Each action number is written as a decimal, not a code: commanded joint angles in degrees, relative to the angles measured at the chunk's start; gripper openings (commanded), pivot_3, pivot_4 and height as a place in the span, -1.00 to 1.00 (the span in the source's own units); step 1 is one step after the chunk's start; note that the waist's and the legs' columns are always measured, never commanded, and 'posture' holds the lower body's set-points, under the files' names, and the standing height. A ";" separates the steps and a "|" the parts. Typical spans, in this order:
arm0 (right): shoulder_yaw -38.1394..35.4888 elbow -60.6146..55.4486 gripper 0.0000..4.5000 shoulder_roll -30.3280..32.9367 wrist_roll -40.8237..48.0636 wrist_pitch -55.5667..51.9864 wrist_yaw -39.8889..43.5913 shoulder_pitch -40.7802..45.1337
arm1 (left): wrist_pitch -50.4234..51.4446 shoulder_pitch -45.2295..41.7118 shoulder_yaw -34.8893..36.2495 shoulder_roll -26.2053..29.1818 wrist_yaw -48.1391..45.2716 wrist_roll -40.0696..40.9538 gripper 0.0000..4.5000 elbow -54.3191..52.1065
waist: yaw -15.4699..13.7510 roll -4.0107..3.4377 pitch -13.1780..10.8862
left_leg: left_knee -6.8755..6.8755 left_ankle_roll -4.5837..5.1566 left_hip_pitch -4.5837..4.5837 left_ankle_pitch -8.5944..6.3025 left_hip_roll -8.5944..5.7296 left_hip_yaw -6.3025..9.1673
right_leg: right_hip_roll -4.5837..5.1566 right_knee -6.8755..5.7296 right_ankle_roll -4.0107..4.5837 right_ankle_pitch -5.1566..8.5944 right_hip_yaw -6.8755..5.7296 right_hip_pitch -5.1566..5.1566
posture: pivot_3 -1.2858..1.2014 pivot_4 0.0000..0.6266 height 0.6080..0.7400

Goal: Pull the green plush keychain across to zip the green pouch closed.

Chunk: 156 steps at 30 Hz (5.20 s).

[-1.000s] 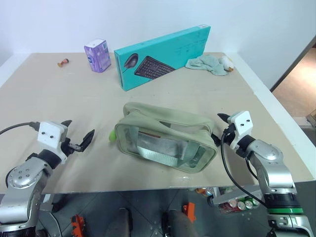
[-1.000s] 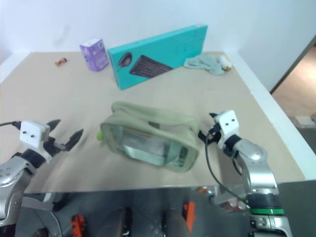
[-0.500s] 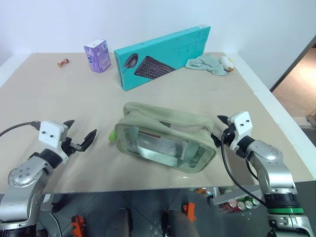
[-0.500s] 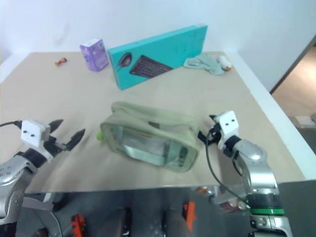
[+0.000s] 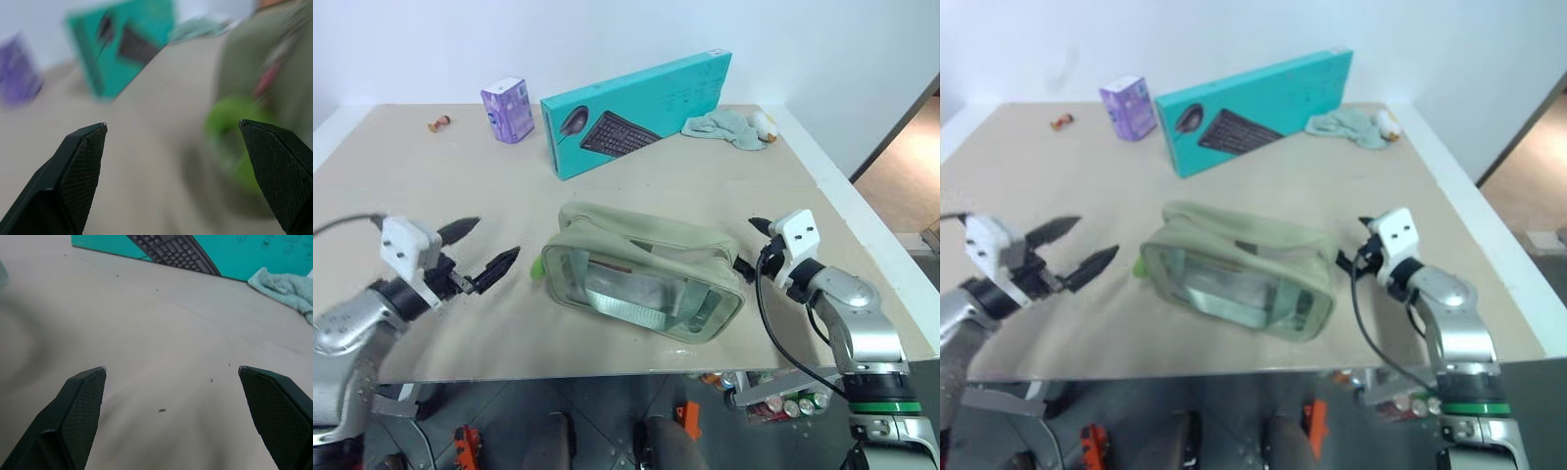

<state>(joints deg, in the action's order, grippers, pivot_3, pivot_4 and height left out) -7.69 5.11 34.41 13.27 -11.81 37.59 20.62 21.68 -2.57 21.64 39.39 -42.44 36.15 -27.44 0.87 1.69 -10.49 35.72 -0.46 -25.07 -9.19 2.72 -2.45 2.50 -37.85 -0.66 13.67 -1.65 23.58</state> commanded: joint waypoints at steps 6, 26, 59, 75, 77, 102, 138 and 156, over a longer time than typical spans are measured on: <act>-1.52 1.71 1.00 1.88 0.73 0.88 2.15 2.96 | 8.54 0.54 -1.26 7.67 -7.21 15.75 0.99 -13.67 | 0.08 0.00 0.00 | -0.02 -0.02 0.00 -0.01 0.00 -0.08 | -0.06 0.01 -0.03 0.02 0.08 0.02 | 0.03 -0.52 1.00; -7.77 -13.76 1.00 14.17 25.82 -32.80 12.80 12.97 | 10.91 -7.71 -13.41 4.70 -8.26 17.26 0.99 -11.09 | 0.02 -0.01 -0.02 | 0.00 -0.02 0.03 -0.01 0.02 -0.18 | -0.31 0.01 0.03 -0.02 0.25 0.05 | 0.03 -0.52 1.00; 6.60 -7.28 -1.00 12.34 19.00 -23.58 25.31 20.35 | 11.14 -7.91 -15.01 3.20 -5.80 15.47 1.00 -12.29 | 0.24 0.01 -0.03 | 0.05 -0.03 -0.06 -0.02 0.04 -0.46 | -0.38 0.02 -0.04 -0.15 0.71 0.34 | 0.03 -0.52 1.00; 13.79 18.94 -0.32 5.96 5.23 -4.75 36.63 35.01 | 11.36 -5.66 -14.06 2.77 -2.62 15.60 1.00 -14.62 | 0.19 0.01 -0.04 | 0.03 -0.03 -0.15 -0.03 0.09 -0.62 | -0.62 0.02 -0.22 -0.34 1.22 0.52 | 0.03 -0.52 1.00; 12.84 20.44 -0.01 5.93 4.70 -3.84 36.43 36.11 | 11.38 -5.63 -14.15 2.78 -2.36 15.64 1.00 -14.73 | 0.20 0.01 -0.04 | 0.04 -0.03 -0.13 -0.03 0.14 -0.63 | -0.67 0.01 -0.19 -0.35 1.22 0.51 | 0.03 -0.52 1.00; -0.88 -22.59 0.98 8.96 22.72 -31.67 18.80 10.48 | 11.32 -7.15 -15.52 2.81 -4.30 14.66 1.00 -12.67 | 0.24 0.03 -0.02 | 0.23 -0.24 -0.01 -0.15 0.63 -0.67 | -1.22 -0.19 0.19 -0.34 1.46 0.61 | 0.03 -0.52 1.00; -1.56 -29.31 0.31 10.15 26.90 -29.99 11.89 2.60 | 11.09 -9.15 -16.71 1.89 -5.83 13.21 1.00 -10.96 | 0.20 0.07 0.00 | 0.39 -0.30 -0.06 -0.19 0.65 -1.15 | -1.23 -0.18 0.10 -0.36 1.73 0.67 | 0.03 -0.52 1.00; 5.63 -14.30 -0.99 8.57 17.04 -18.35 17.58 15.22 | 10.53 -9.45 -16.78 1.58 -5.57 11.57 1.00 -10.07 | 0.27 0.07 0.00 | 0.43 -0.29 -0.04 -0.19 0.67 -1.25 | -1.25 -0.18 0.14 -0.41 1.80 0.71 | 0.03 -0.52 1.00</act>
<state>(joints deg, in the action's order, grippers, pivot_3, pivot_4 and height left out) -1.80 -10.07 43.16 31.19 -32.99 53.86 33.86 33.58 -11.39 4.30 41.19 -47.91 47.86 -37.02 1.14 1.76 -10.49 36.15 -0.75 -25.12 -9.38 3.39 -3.69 1.25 -38.03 -0.53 13.27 0.15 24.29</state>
